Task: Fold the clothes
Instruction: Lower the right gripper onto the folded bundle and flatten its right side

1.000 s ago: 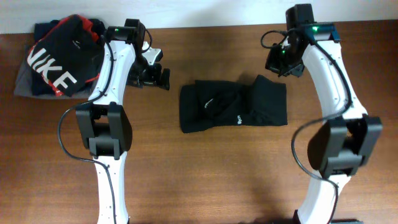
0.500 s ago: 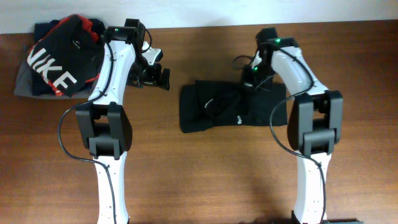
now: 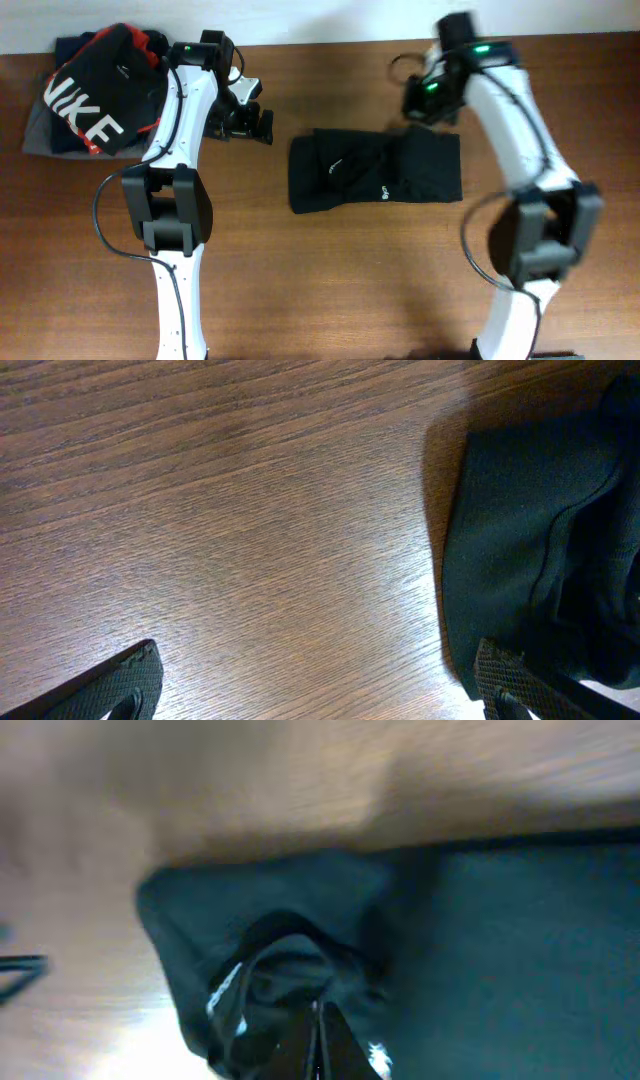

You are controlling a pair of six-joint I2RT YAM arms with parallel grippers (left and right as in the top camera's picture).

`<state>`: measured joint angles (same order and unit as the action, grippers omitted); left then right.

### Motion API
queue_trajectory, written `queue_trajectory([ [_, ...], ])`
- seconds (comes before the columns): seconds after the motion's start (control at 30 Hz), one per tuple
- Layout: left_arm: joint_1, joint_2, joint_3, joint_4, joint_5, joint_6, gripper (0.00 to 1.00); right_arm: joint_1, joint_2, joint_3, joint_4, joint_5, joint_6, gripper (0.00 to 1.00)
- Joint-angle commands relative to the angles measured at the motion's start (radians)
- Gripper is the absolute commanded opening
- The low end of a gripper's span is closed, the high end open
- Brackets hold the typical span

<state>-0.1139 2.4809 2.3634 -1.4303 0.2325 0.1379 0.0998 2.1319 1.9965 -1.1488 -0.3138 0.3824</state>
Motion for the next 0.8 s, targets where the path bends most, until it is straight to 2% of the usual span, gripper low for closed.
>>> queue_trajectory([
  [0.0, -0.002, 0.012, -0.005, 0.002, 0.011, 0.013, 0.99, -0.085, -0.078, 0.015, -0.043, 0.098, -0.009, 0.04],
  [0.13, -0.002, 0.012, -0.005, 0.004, 0.011, 0.013, 0.99, -0.109, -0.035, -0.037, -0.062, 0.098, -0.008, 0.04],
  [0.27, -0.002, 0.012, -0.005, 0.005, 0.011, 0.013, 0.99, -0.097, 0.005, -0.132, -0.003, 0.082, 0.015, 0.04],
  [0.53, -0.002, 0.012, -0.005, 0.006, 0.011, 0.013, 0.99, -0.038, 0.032, -0.400, 0.250, -0.098, 0.019, 0.04],
  [0.77, -0.002, 0.012, -0.005, 0.005, 0.011, 0.013, 0.99, -0.042, -0.010, -0.385, 0.203, -0.065, 0.052, 0.04],
])
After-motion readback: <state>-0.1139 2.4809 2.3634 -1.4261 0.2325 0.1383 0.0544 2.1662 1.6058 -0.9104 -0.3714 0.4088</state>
